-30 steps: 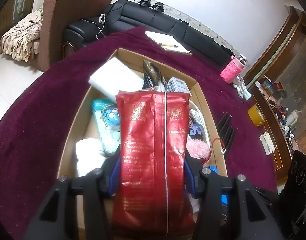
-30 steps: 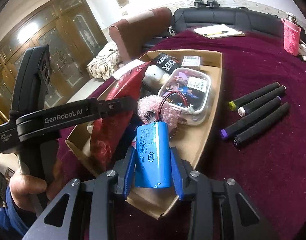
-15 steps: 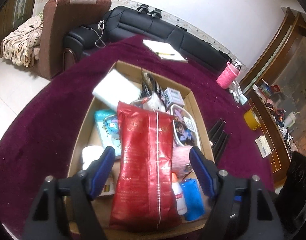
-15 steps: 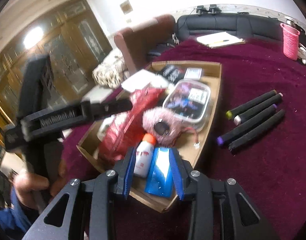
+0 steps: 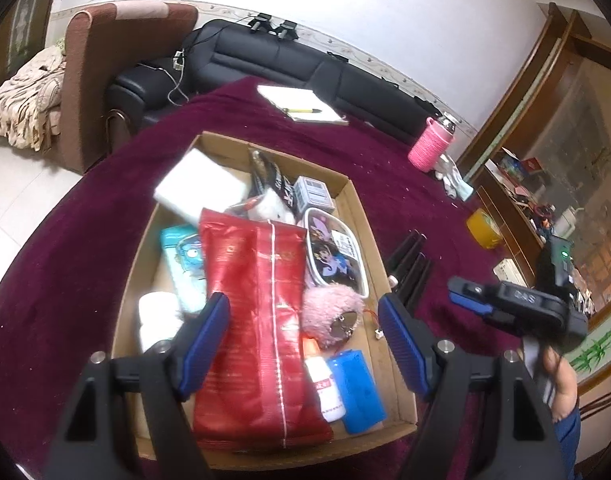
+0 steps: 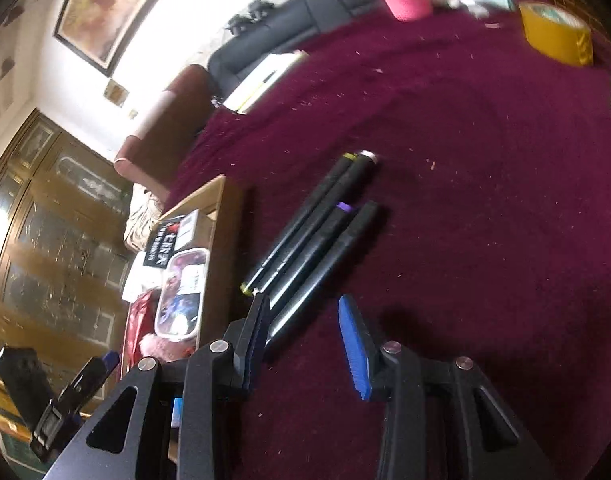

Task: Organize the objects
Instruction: 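Grasp a black marker with the right tool while the left tool grasps a purple-capped marker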

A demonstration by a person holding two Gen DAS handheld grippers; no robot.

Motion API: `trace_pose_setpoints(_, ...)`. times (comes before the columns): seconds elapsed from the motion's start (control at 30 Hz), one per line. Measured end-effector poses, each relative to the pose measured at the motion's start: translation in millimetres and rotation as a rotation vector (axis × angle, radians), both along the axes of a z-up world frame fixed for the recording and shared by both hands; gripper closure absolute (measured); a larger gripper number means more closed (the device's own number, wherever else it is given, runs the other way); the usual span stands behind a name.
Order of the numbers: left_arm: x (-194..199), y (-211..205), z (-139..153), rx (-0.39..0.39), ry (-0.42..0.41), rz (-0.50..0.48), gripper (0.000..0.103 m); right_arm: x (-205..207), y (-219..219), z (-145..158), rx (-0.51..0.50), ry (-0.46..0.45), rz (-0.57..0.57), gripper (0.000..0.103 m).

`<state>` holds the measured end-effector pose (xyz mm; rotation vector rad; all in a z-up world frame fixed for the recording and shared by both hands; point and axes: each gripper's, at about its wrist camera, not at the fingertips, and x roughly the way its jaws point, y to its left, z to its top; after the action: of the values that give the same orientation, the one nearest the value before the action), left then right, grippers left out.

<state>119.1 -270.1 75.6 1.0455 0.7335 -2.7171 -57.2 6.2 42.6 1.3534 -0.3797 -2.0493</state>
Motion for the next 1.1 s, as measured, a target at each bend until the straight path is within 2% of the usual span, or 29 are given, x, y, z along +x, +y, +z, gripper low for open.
trace_pose_setpoints(0.07,-1,1,-1,0.004,0.000,-0.009,0.027,-3,-5,-3,0.010,-0.012,-0.001,0.065)
trace_pose_setpoints(0.17,-3,2,-2,0.010,0.002,-0.019,0.027,-6,-19,-9,0.064,-0.012,0.012,0.072)
trace_pose_setpoints(0.23,-3,2,-3,0.011,0.002,-0.021,0.027,-6,-30,-12,0.130,-0.003,0.002,0.077)
trace_pose_setpoints(0.3,-4,3,-3,0.012,0.002,-0.029,0.027,-8,-39,-13,0.158,0.012,0.007,0.076)
trace_pose_setpoints(0.43,-8,7,-2,0.010,0.000,-0.046,0.027,-15,-67,-8,0.329,0.111,0.052,0.070)
trace_pose_setpoints(0.53,-11,15,3,0.006,0.006,-0.076,0.027,-15,-70,-9,0.362,0.139,0.090,0.074)
trace_pose_setpoints(0.63,-16,24,10,0.005,0.014,-0.131,0.027,-13,-52,-8,0.354,0.146,0.099,0.086)
trace_pose_setpoints(0.77,-44,43,16,0.093,-0.003,-0.292,0.027,-17,-12,0,0.321,0.224,-0.013,0.087)
trace_pose_setpoints(0.87,-77,70,21,0.042,-0.051,-0.372,0.028,-24,13,-6,0.278,0.234,-0.073,0.087)
trace_pose_setpoints(0.9,-88,79,21,0.021,-0.067,-0.403,0.031,-28,18,-13,0.254,0.211,-0.069,0.087)
trace_pose_setpoints(1.0,-128,99,9,-0.020,-0.161,-0.458,0.056,-34,27,-22,0.188,0.175,-0.055,0.087)
trace_pose_setpoints(1.1,-159,114,-7,-0.081,-0.256,-0.482,0.058,-35,31,-23,0.162,0.165,-0.044,0.087)
